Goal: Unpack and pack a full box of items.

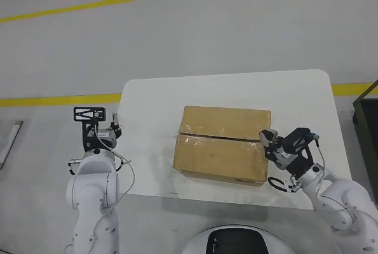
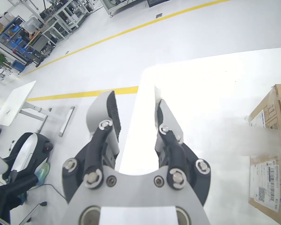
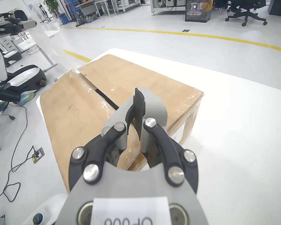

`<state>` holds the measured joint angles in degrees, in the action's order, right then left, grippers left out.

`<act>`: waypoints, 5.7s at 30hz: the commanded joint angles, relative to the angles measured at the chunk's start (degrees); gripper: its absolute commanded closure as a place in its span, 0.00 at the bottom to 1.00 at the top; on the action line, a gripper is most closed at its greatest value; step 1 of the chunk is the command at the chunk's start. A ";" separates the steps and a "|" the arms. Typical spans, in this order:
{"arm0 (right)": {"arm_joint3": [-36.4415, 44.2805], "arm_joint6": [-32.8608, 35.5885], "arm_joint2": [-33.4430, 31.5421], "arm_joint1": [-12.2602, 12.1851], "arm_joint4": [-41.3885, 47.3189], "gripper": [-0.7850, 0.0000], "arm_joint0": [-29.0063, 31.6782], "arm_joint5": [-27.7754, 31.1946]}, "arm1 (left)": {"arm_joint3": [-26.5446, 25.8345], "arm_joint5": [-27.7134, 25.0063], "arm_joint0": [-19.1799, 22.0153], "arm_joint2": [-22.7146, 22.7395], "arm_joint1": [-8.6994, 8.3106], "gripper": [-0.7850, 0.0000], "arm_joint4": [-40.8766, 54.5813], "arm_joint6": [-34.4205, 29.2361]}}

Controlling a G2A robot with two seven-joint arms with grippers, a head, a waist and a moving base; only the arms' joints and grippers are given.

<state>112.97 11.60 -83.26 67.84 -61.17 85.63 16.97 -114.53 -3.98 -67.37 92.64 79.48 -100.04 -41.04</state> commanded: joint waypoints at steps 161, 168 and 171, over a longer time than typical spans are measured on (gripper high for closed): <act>1.45 25.19 -21.89 -2.10 50.80 1.00 11.86 17.83 | 0.83 -14.04 8.46 -27.13 7.29 0.00 0.05 -5.88; 1.38 27.94 -22.74 -2.52 50.80 1.00 11.31 17.79 | -9.18 -13.80 -2.99 -23.78 6.29 0.00 3.09 -3.15; 1.38 27.94 -22.74 -2.52 50.80 1.00 11.31 17.79 | -10.50 -12.73 -5.69 -23.20 5.98 0.00 1.71 -0.63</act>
<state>114.35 39.54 -105.99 65.32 -10.37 96.94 34.76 -124.89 -16.92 -72.29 69.37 85.57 -97.39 -42.62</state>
